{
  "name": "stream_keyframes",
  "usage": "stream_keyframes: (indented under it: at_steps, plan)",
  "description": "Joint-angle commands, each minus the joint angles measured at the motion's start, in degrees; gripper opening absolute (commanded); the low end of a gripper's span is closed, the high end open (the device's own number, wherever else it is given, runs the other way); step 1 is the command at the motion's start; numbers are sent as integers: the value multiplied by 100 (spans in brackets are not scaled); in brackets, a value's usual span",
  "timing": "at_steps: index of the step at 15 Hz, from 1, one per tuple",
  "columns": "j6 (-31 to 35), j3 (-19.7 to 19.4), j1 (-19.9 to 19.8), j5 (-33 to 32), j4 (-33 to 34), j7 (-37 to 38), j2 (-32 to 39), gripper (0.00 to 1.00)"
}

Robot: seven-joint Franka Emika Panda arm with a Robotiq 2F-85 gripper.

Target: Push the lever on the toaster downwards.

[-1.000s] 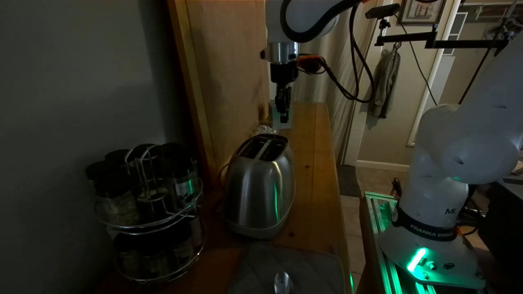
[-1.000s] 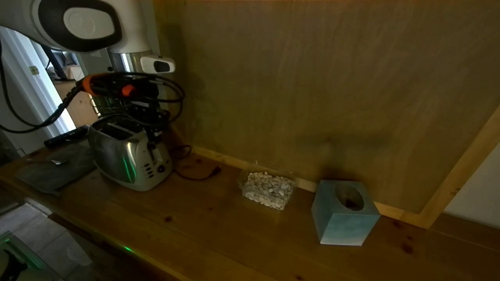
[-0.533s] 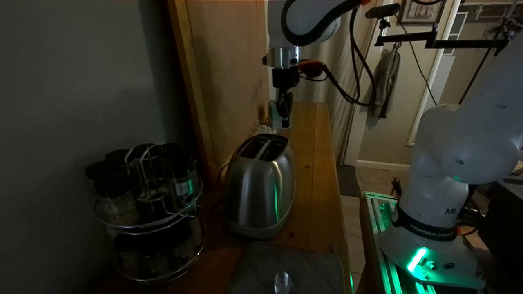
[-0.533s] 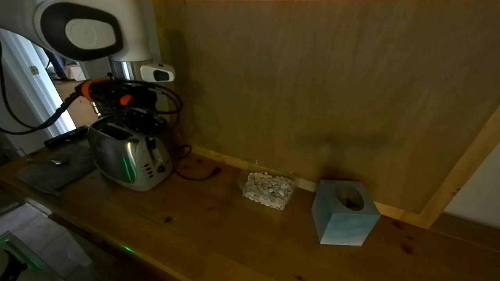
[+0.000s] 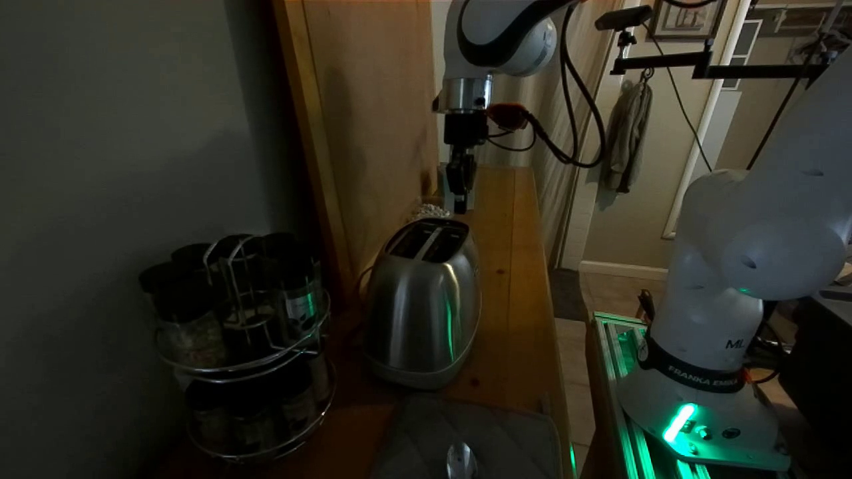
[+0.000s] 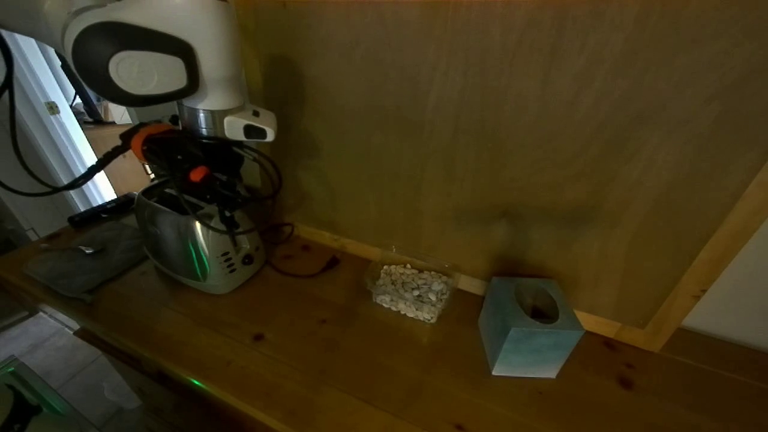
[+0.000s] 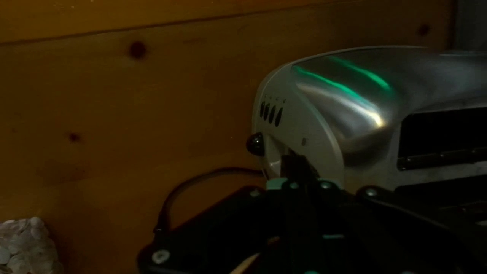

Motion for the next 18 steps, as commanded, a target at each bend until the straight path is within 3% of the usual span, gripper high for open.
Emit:
stream_keyframes:
  at_steps: [1,6,18]
  plan:
    - [202,-216,107,479,48,-513,188,0]
    - [396,-325,161,880,118,-1006,388,0]
    - [352,-269,76,802,116,-1030,745,0]
